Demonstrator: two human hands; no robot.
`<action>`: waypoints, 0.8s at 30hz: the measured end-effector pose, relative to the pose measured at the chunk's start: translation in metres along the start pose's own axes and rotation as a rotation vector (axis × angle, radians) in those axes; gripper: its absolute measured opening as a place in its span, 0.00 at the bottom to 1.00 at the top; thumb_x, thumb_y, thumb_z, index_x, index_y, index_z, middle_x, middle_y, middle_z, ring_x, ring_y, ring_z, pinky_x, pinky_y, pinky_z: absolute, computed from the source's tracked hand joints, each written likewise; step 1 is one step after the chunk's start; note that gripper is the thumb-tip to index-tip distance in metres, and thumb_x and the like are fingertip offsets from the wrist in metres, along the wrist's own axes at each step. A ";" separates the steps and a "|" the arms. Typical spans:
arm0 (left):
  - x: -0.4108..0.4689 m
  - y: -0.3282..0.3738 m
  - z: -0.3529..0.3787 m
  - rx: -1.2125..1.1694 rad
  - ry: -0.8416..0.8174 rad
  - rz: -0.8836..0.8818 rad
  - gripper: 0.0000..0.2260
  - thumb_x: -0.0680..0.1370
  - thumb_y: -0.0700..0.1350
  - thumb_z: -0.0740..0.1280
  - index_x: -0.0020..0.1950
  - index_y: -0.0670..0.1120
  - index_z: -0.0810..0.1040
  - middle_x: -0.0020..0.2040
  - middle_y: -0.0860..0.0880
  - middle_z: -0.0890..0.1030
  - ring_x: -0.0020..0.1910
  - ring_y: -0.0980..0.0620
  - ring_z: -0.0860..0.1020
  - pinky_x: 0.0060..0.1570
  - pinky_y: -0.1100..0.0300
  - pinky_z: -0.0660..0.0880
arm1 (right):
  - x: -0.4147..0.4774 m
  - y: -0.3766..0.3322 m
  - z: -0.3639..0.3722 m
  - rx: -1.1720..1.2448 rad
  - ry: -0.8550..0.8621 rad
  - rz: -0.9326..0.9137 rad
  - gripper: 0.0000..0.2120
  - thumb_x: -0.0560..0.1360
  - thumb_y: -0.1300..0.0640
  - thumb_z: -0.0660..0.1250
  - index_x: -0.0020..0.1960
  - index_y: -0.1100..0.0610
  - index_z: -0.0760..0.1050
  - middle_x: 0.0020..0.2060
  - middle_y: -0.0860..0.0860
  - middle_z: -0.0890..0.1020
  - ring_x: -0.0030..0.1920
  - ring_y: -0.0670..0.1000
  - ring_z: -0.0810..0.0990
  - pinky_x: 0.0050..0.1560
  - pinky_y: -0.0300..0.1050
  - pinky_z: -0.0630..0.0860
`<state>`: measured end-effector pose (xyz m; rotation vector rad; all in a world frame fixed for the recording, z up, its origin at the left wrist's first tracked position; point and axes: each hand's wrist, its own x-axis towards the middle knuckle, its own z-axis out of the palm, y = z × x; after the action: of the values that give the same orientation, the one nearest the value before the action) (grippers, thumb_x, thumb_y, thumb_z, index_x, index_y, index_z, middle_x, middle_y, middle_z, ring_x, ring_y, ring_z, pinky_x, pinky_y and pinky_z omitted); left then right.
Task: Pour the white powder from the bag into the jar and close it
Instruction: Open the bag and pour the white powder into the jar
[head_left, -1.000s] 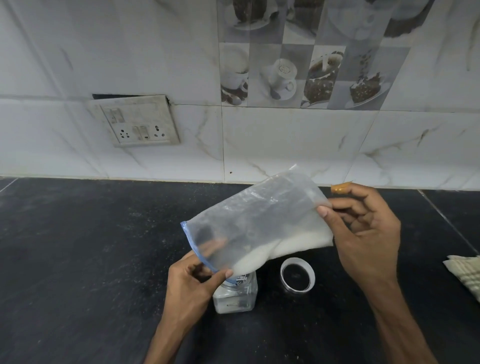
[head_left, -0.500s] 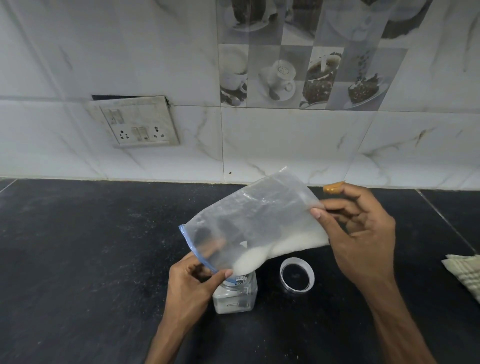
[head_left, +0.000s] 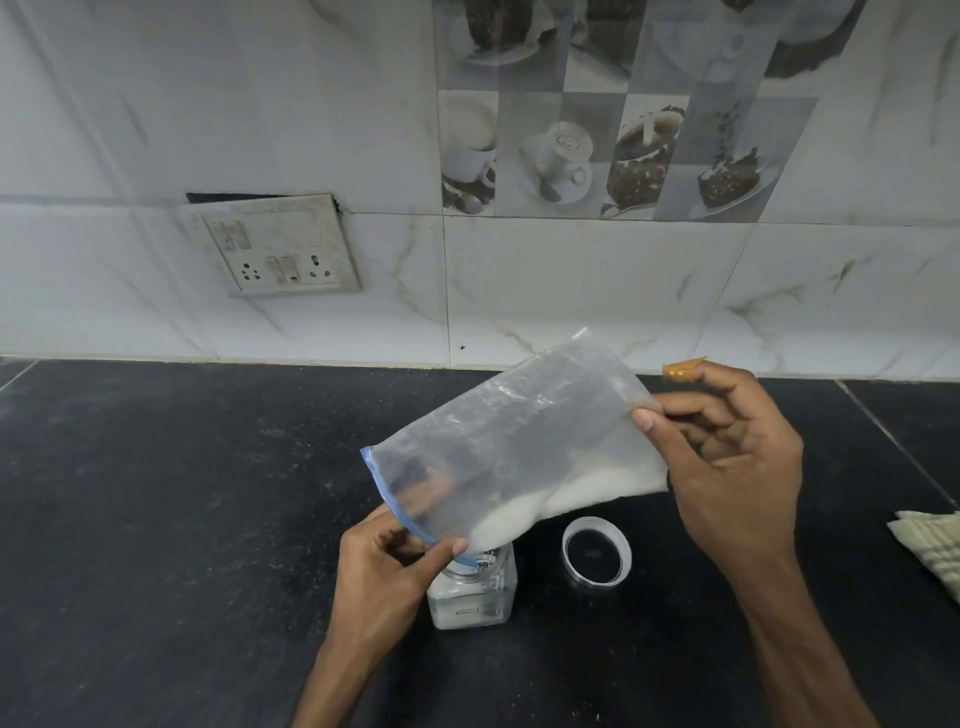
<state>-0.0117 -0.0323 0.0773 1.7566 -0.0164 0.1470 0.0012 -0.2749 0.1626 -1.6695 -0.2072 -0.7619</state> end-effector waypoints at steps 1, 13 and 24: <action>0.000 -0.001 0.000 0.010 -0.007 0.001 0.22 0.66 0.32 0.79 0.54 0.51 0.84 0.38 0.52 0.86 0.30 0.61 0.81 0.34 0.71 0.76 | 0.000 0.000 0.001 -0.012 -0.017 -0.009 0.18 0.69 0.62 0.73 0.55 0.47 0.75 0.43 0.44 0.86 0.44 0.45 0.86 0.49 0.36 0.80; -0.002 0.004 0.002 0.020 -0.001 -0.011 0.21 0.66 0.32 0.79 0.53 0.51 0.83 0.39 0.58 0.86 0.28 0.62 0.80 0.34 0.71 0.77 | -0.002 0.001 -0.002 -0.050 0.007 -0.002 0.16 0.69 0.61 0.74 0.54 0.49 0.76 0.46 0.47 0.85 0.44 0.46 0.86 0.49 0.38 0.81; -0.004 0.005 0.001 0.007 0.014 -0.022 0.20 0.65 0.32 0.79 0.50 0.53 0.83 0.40 0.54 0.87 0.29 0.61 0.80 0.33 0.69 0.77 | -0.004 0.001 -0.003 -0.047 0.014 -0.004 0.16 0.69 0.61 0.74 0.53 0.48 0.76 0.43 0.49 0.85 0.45 0.46 0.86 0.49 0.37 0.81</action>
<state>-0.0155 -0.0348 0.0812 1.7620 0.0132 0.1433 -0.0024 -0.2771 0.1602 -1.7075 -0.1842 -0.7872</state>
